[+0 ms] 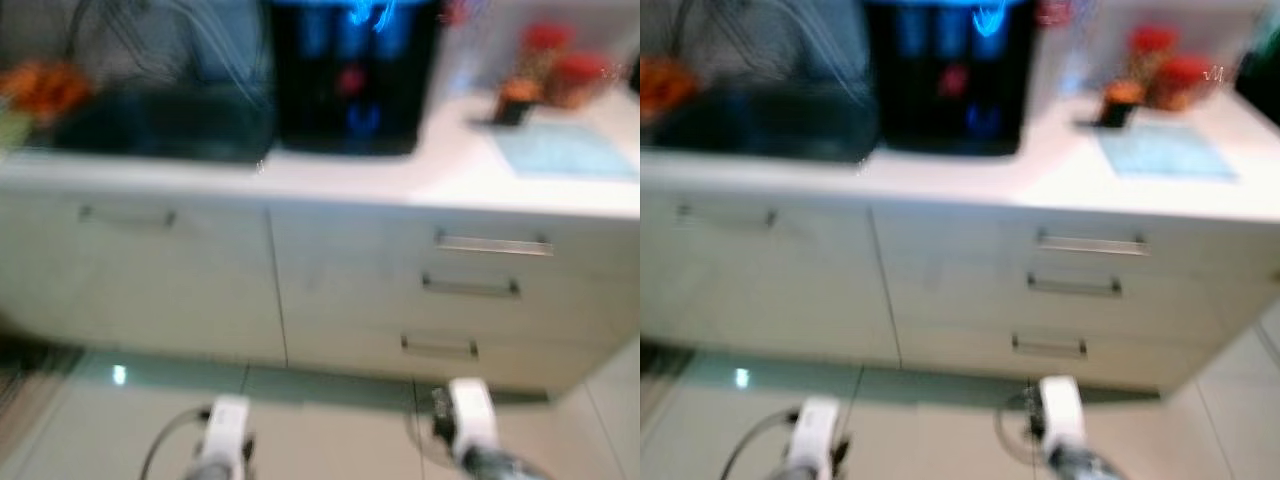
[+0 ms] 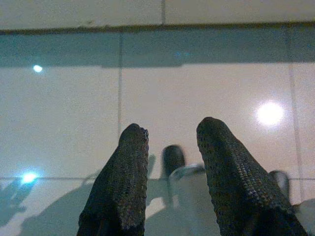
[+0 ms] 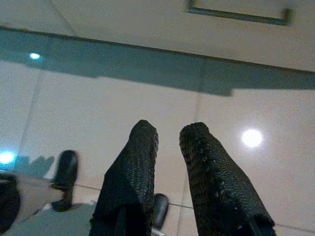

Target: Kitchen organization

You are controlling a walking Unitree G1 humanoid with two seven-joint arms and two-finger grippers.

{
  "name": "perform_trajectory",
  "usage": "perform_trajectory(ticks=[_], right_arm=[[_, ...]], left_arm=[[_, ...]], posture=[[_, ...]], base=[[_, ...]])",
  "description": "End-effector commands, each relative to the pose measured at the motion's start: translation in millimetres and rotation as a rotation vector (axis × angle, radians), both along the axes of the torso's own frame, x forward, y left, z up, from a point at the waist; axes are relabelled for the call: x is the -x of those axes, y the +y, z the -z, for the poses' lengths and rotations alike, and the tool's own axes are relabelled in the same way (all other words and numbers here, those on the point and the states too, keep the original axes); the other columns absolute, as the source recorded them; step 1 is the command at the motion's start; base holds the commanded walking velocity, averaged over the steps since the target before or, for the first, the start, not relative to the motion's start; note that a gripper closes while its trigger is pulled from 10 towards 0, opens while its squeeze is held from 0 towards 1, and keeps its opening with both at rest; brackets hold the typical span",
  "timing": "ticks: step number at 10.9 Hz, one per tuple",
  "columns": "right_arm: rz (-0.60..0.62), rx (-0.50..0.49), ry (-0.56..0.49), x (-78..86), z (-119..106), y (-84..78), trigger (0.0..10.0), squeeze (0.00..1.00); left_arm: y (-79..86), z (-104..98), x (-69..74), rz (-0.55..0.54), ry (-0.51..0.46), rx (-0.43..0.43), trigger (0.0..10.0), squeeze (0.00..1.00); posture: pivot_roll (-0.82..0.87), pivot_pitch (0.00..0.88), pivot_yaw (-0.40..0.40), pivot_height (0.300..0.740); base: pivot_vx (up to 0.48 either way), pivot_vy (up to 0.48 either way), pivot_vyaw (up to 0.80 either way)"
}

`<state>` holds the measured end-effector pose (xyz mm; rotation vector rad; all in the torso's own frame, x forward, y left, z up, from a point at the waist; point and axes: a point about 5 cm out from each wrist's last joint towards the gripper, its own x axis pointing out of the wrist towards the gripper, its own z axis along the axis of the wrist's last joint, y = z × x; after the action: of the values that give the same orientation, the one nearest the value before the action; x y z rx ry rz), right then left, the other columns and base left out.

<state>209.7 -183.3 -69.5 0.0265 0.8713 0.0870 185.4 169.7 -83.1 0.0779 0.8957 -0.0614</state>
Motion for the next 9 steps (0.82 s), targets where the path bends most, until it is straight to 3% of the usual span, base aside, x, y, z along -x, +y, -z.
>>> perform_trajectory(ticks=[1, 7, 9], right_arm=[[0.010, 0.006, 0.013, 2.8, 1.0, -5.8, 10.0, 0.00], [0.010, 0.002, 0.016, 3.7, 1.3, -6.5, 10.0, 0.00], [0.007, 0.003, 0.019, 4.2, 1.6, -7.0, 10.0, 0.00]], left_arm=[[-2.8, -2.4, -5.1, 0.004, -0.015, 0.002, 10.0, 0.00], [-3.1, 0.2, -0.6, -0.020, 0.005, 0.013, 10.0, 0.00], [-3.7, 0.5, 0.0, -0.024, 0.006, 0.017, 10.0, 0.00]], posture=[[0.08, 0.000, 0.017, 0.740], [0.08, 0.000, 0.010, 0.740], [0.08, 0.000, 0.007, 0.740]], base=[[0.000, 0.000, 0.00], [0.000, 0.000, 0.00], [0.000, 0.257, 0.00]])
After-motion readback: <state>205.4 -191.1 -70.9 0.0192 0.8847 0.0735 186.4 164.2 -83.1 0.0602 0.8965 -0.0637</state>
